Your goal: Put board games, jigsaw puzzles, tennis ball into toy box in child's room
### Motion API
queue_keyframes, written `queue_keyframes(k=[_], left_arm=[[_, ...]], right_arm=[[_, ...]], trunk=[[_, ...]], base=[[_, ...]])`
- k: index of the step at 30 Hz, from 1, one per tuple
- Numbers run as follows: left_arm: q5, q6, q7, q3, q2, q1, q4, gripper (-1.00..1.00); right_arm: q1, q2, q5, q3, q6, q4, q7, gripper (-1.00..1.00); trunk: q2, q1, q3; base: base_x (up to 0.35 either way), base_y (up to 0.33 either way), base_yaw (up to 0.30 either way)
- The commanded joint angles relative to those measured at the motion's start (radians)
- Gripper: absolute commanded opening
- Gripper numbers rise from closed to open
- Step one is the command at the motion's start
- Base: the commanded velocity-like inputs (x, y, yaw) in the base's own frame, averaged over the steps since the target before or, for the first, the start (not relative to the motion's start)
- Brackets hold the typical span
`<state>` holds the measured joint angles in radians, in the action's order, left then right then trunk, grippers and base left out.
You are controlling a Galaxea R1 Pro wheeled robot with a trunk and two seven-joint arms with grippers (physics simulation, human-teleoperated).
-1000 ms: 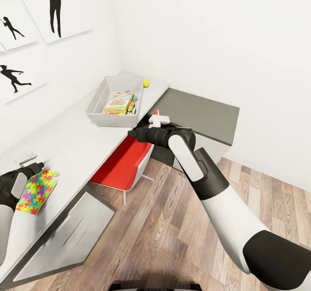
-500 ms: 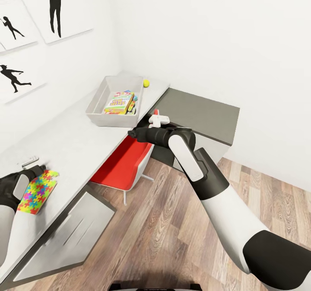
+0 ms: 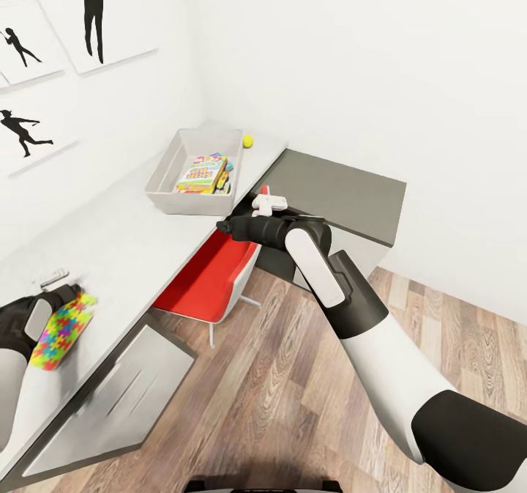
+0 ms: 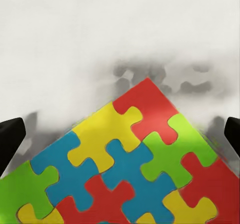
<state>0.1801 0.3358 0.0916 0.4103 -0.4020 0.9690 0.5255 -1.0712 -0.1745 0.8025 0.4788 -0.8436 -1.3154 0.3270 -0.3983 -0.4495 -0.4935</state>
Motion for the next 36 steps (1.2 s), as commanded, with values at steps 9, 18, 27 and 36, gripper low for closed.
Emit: queue_keyframes(k=[9,18,27,36], left_arm=[[0.010,0.002,0.003,-0.001,0.000,0.000,-0.004,1.00],[0.010,0.008,0.001,-0.002,-0.005,0.000,-0.004,1.00],[0.009,0.091,0.000,-0.001,-0.012,0.000,-0.004,1.00],[0.011,0.116,-0.006,-0.001,-0.012,0.000,-0.002,1.00]], right_arm=[[-0.001,0.000,0.010,0.001,-0.002,-0.001,0.010,1.00],[-0.001,0.000,0.010,0.001,-0.002,-0.001,0.010,1.00],[-0.001,0.000,0.010,0.001,-0.002,-0.001,0.010,1.00],[-0.001,0.000,0.010,0.001,-0.002,-0.001,0.010,1.00]], trunk=[[-0.002,-0.001,-0.002],[-0.002,-0.001,-0.002],[-0.002,-0.001,-0.002],[-0.002,-0.001,-0.002]], base=[[0.000,0.000,0.000],[0.000,0.000,0.000],[0.000,0.000,0.000],[0.000,0.000,0.000]])
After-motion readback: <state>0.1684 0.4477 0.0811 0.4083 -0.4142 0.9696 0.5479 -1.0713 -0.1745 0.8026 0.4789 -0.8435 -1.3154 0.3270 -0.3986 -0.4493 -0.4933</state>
